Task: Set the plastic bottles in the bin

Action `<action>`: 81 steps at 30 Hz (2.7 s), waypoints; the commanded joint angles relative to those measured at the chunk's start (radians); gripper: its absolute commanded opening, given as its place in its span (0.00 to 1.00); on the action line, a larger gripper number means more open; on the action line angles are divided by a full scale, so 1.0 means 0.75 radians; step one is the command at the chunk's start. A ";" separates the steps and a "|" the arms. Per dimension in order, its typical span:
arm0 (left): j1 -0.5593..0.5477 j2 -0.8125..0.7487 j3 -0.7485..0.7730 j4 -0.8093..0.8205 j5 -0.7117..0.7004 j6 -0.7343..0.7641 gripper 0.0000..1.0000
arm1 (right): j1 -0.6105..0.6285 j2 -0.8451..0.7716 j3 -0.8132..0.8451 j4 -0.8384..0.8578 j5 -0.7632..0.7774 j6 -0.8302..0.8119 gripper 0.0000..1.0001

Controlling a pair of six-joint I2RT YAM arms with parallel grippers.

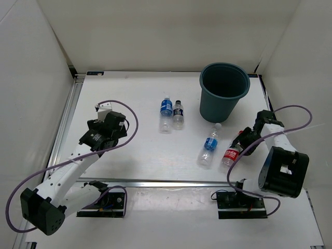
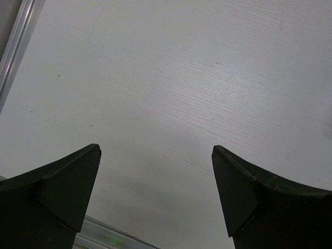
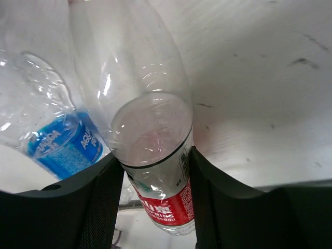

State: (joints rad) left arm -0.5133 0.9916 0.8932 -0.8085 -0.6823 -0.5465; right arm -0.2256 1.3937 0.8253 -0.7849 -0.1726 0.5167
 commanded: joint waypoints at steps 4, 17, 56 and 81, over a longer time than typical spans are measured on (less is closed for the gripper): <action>0.005 0.046 0.034 -0.014 -0.064 -0.095 1.00 | -0.035 -0.164 0.298 -0.245 0.036 0.002 0.27; 0.005 0.214 0.134 -0.014 -0.064 -0.153 1.00 | -0.022 -0.216 1.195 0.013 -0.128 0.135 0.17; -0.007 0.617 0.519 0.004 0.120 -0.071 1.00 | 0.679 -0.400 0.581 -0.154 0.152 -0.006 1.00; -0.093 0.261 0.167 0.017 0.247 -0.124 1.00 | 0.865 -0.204 -0.199 0.347 0.379 0.309 1.00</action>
State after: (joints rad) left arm -0.5800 1.2316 1.0328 -0.8055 -0.5091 -0.6369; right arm 0.4149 1.1797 0.6567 -0.5961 0.0807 0.7338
